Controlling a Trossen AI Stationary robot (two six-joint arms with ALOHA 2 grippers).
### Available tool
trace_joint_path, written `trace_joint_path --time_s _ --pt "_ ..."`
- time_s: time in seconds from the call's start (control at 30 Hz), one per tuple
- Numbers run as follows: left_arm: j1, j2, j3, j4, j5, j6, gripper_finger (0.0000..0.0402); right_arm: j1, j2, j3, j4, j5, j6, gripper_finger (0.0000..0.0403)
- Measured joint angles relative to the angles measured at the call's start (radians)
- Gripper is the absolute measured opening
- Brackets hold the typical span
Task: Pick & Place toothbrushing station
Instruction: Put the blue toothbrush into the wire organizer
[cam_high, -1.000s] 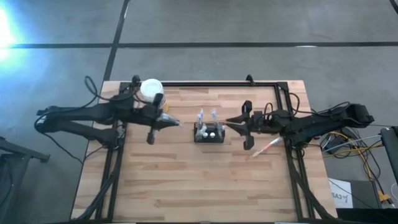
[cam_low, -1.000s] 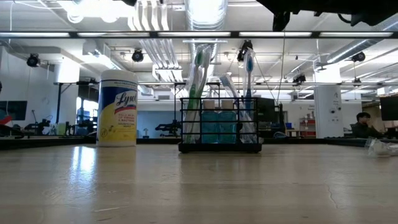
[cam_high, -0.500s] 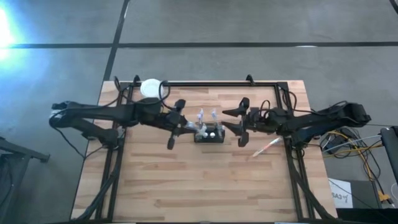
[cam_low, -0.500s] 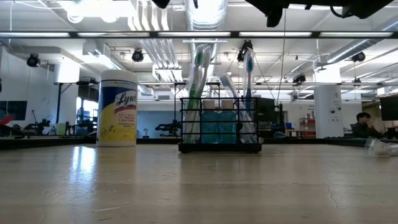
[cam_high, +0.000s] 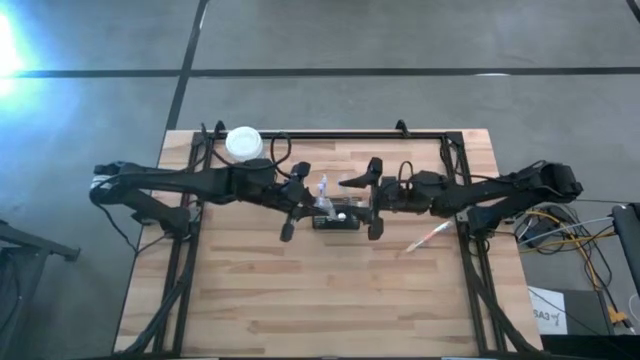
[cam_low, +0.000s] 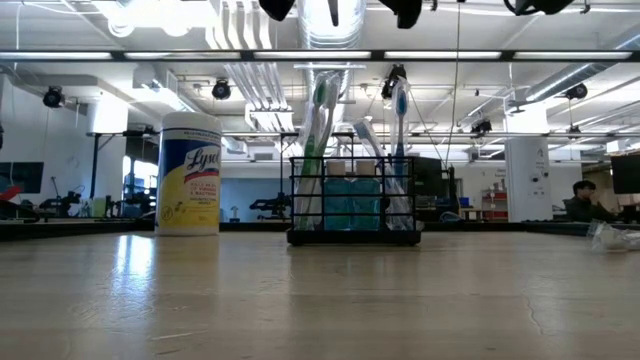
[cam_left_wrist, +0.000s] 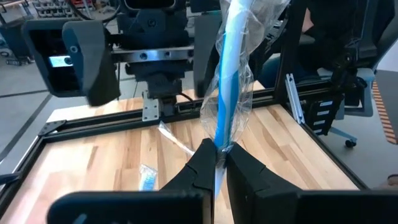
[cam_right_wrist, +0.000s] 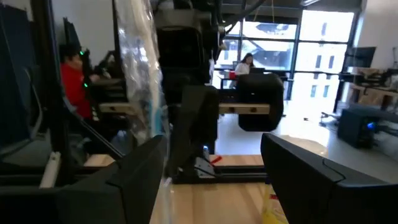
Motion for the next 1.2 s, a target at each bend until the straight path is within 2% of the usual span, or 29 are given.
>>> trace_joint_path --time_s 0.1,0.2,0.53,0.7,0.9,1.17,1.2 --pt "0.000 0.000 -0.002 0.001 0.000 0.000 0.0018 -0.001 0.030 0.024 0.000 -0.015 -0.022 0.0267" --pt "0.000 0.000 -0.002 0.001 0.000 0.000 0.0018 0.000 0.066 0.058 0.000 -0.080 -0.018 0.0267" --pt "0.000 -0.002 -0.002 -0.003 -0.001 0.000 0.0018 0.000 0.167 0.209 -0.131 -0.089 -0.014 0.0264" --pt "0.001 -0.003 -0.004 -0.020 -0.002 -0.001 0.0018 0.000 0.163 0.239 -0.198 -0.105 -0.014 0.0243" --pt "0.001 -0.003 -0.004 -0.020 -0.003 -0.001 0.0018 0.002 0.158 0.237 -0.205 -0.108 0.006 0.0185" --pt "0.001 -0.003 -0.005 -0.024 -0.010 -0.017 0.0022 0.002 0.162 0.238 -0.223 -0.121 -0.040 0.0028" --pt "0.001 -0.002 -0.005 -0.024 -0.012 -0.018 0.0028 0.003 0.159 0.238 -0.225 -0.120 -0.040 0.0022"
